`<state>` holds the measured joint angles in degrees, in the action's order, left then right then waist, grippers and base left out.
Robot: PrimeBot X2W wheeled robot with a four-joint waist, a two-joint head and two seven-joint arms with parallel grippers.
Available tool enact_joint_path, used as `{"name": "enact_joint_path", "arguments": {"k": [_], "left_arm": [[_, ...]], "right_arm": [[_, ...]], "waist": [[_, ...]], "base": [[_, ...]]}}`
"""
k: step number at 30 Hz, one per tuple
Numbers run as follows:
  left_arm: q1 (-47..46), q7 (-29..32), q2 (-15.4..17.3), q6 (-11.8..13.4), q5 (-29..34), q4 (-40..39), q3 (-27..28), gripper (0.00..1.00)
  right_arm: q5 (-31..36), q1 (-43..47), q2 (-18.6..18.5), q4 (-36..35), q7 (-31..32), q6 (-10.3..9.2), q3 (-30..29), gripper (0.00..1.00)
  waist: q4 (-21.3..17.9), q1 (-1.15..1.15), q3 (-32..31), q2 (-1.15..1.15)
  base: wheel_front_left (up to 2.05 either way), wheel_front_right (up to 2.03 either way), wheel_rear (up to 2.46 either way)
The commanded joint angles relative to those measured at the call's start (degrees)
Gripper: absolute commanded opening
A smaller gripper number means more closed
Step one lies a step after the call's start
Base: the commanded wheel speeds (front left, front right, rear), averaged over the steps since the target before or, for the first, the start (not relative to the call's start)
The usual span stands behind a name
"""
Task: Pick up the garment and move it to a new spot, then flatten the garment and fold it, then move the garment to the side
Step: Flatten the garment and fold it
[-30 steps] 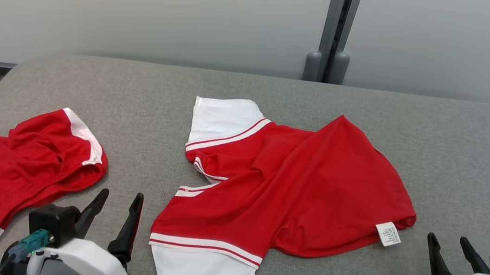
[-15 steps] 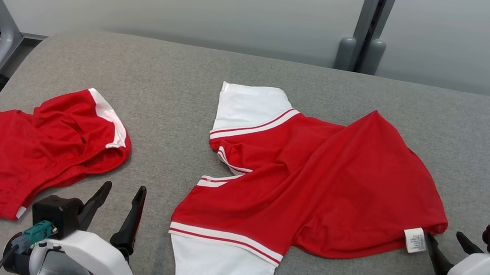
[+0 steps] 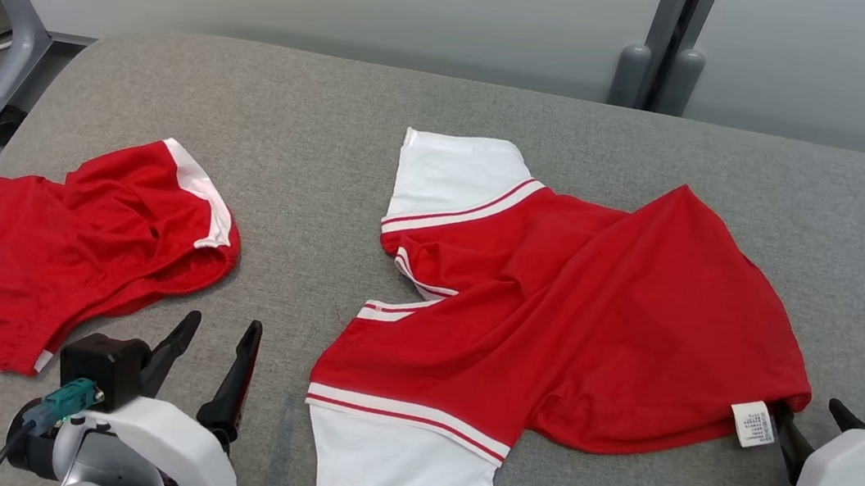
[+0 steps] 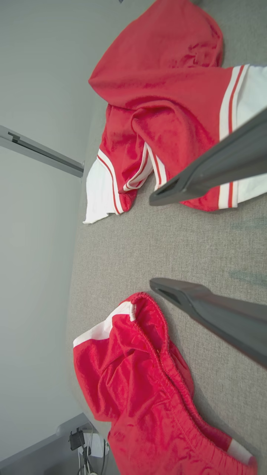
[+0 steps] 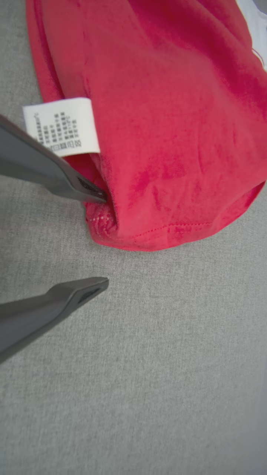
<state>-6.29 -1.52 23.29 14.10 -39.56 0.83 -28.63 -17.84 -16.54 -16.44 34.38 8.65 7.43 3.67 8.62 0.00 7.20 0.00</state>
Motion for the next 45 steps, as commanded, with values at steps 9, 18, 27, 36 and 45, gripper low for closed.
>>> {"name": "enact_joint_path", "arguments": {"k": [9,18,27,36,45], "left_arm": [[-1.33,0.17,0.69,-0.03,-0.14,0.17,-0.09,1.00],[0.38,0.04,0.64,0.61,-0.82,0.49,-0.05,1.00],[1.46,-0.27,0.39,0.76,-1.31,0.57,-0.26,1.00],[2.74,-0.95,0.23,1.10,-1.87,1.03,-0.11,1.00],[2.21,-0.57,0.51,0.82,-2.13,1.35,-0.44,1.00]], "right_arm": [[1.24,-1.39,0.32,0.92,-2.51,0.12,-0.85,0.36],[2.50,0.52,0.83,-1.31,-3.74,0.12,-1.99,0.04],[2.61,3.30,0.19,-7.51,-1.79,0.11,-2.24,0.00],[2.18,12.06,0.52,-20.47,5.65,0.07,-4.71,0.00],[-0.19,19.26,0.87,-25.20,13.90,0.07,-7.40,0.00]], "waist": [[-0.11,0.00,0.47,0.00],[-1.69,0.00,-2.08,0.00],[-3.66,0.00,-3.69,0.00],[-6.03,0.00,-4.69,0.00],[-7.28,0.00,-4.37,0.00]], "base": [[0.00,0.00,0.00],[0.00,0.00,0.00],[0.00,0.00,0.00],[0.00,0.00,0.00],[0.00,0.00,0.00]]}}
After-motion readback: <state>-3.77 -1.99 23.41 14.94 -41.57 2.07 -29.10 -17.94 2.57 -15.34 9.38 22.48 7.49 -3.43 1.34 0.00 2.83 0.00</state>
